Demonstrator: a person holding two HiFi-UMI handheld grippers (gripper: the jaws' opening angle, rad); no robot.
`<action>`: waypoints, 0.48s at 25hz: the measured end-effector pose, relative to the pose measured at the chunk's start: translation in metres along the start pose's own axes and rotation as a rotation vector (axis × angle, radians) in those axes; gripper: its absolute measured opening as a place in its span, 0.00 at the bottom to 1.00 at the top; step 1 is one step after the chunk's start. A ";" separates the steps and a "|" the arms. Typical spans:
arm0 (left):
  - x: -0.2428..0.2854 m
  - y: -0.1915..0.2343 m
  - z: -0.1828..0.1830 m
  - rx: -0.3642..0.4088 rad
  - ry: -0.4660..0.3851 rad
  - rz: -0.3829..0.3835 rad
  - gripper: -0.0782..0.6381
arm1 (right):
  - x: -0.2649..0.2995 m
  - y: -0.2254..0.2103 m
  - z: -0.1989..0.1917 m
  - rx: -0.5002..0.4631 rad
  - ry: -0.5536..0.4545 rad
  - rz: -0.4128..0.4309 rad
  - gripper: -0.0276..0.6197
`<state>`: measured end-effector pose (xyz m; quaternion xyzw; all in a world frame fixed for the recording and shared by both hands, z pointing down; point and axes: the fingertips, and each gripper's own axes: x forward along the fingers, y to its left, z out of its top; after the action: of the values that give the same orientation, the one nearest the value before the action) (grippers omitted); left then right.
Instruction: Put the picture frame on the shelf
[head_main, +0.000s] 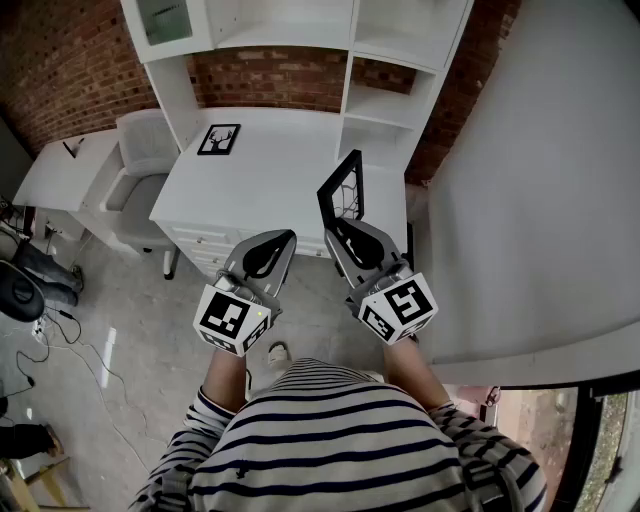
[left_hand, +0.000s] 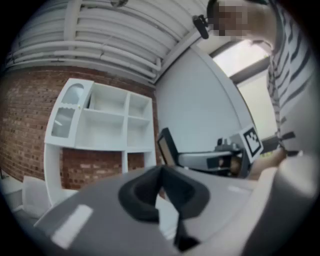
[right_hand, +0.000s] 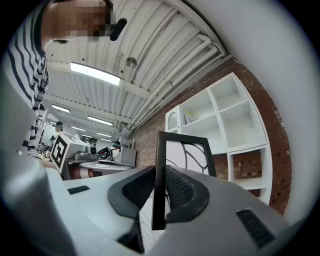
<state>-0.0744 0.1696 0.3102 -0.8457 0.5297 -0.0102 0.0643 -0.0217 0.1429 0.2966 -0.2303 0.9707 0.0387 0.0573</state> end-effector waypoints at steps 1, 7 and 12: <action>0.000 -0.001 0.002 -0.001 -0.001 0.000 0.12 | 0.000 0.001 0.001 -0.001 0.001 0.002 0.15; 0.000 -0.005 0.005 -0.003 -0.003 -0.006 0.12 | -0.002 0.002 0.000 -0.002 0.008 0.006 0.15; 0.000 -0.007 0.005 -0.004 -0.005 -0.014 0.12 | -0.004 0.002 -0.001 0.000 0.012 0.000 0.15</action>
<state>-0.0679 0.1733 0.3060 -0.8495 0.5237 -0.0075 0.0637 -0.0197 0.1465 0.2981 -0.2307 0.9709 0.0371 0.0516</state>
